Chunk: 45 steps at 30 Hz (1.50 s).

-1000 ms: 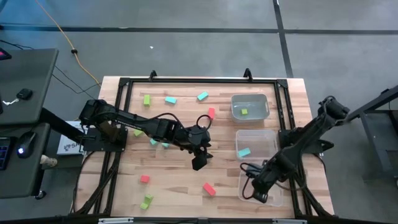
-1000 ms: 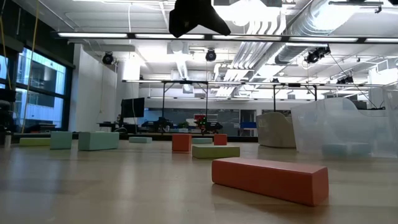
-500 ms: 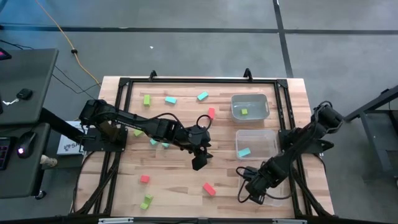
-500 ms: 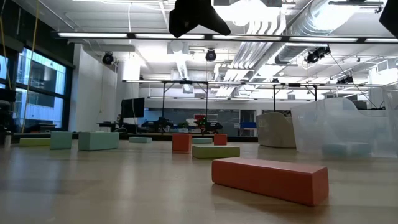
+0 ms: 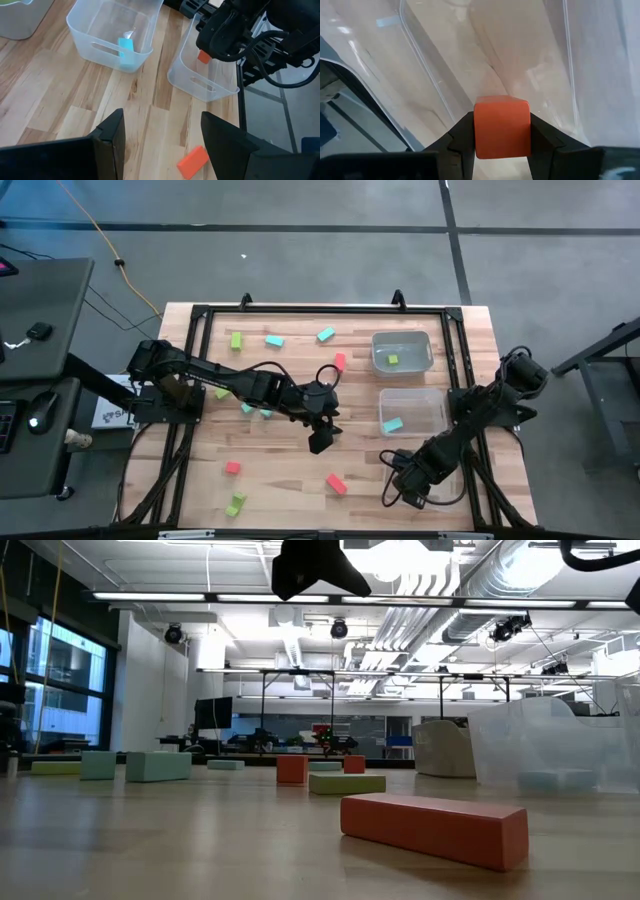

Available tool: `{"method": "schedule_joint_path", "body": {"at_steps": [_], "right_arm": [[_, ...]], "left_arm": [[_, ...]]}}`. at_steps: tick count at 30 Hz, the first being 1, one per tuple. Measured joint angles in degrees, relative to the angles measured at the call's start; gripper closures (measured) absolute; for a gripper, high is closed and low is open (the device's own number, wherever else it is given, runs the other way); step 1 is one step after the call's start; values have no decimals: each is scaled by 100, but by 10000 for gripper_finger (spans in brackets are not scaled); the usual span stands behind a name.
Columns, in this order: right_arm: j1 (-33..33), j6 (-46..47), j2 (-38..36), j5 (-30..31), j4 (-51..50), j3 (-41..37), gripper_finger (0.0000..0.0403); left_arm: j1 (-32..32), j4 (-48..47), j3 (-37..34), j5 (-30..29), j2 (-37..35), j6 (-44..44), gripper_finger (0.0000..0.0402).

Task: Sort & place blocks by color
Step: Put the orange block into the bottom transparent bin, then put the light green block into the gray bin

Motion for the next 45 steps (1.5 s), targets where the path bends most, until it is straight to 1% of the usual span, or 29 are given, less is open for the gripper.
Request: {"method": "schedule_joint_path", "body": {"at_steps": [3, 9, 13, 18, 25, 29, 31, 33, 35, 42, 45], "right_arm": [[-1, -4, 0, -12, -2, 0, 287], [-1, 0, 0, -12, -3, 0, 204], [-17, 0, 0, -19, -3, 0, 180], [-54, 17, 0, -209, 38, 0, 178], [-65, 406, -74, -322, 128, 0, 177], [-65, 711, -300, -262, 130, 0, 177], [-65, 897, -454, -232, 128, 2, 176], [-65, 1077, -611, -119, 121, 2, 176], [-65, 1237, -780, 62, 129, 2, 176], [-191, 1641, -1418, 913, 229, 2, 176], [-309, 1767, -1665, 1364, 267, 2, 176]], "left_arm": [[0, 0, 0, 1, 0, 0, 220], [0, 0, 0, 2, 0, 0, 220], [0, 0, 0, 2, 0, 2, 220], [0, 0, 0, 0, 0, 114, 220], [7, -18, 0, 1, -8, 323, 220], [65, -361, 4, 1, -132, 450, 220], [116, -745, -2, -9, -241, 450, 220], [161, -927, 2, -90, -342, 468, 220], [196, -1330, -2, -226, -500, 556, 220], [203, -2399, 0, -835, -1265, 599, 220], [208, -2613, 0, -994, -1627, 601, 220]]}}
